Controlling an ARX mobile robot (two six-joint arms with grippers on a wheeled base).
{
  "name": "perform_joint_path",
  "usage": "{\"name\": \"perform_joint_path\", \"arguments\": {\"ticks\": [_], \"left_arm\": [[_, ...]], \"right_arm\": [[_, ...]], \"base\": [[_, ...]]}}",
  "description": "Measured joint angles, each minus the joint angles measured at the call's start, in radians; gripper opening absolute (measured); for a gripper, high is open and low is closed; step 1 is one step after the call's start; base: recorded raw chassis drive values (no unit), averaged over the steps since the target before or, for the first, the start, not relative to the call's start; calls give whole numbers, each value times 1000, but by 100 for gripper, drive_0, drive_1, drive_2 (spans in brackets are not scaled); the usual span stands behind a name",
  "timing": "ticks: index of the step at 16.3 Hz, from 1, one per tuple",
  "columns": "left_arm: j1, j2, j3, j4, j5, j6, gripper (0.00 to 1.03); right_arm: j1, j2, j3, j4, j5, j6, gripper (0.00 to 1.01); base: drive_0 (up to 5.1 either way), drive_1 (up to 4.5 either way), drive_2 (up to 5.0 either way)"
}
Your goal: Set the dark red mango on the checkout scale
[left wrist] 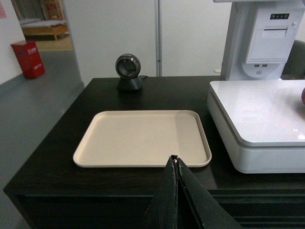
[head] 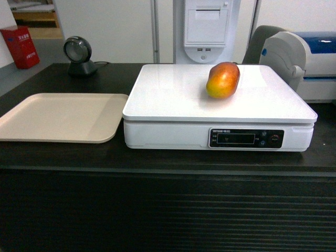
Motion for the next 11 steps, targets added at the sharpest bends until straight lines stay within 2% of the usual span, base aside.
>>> {"name": "perform_joint_path", "arguments": {"ticks": [8,11], "left_arm": [[-3,-251,-94,-150,1,-3,2],[-3,-310,-128,-170,2,-4,2]], "right_arm": [[0,0,0,0,0,0,98],[0,0,0,0,0,0,98]], "base": [[0,0,0],[0,0,0]]}}
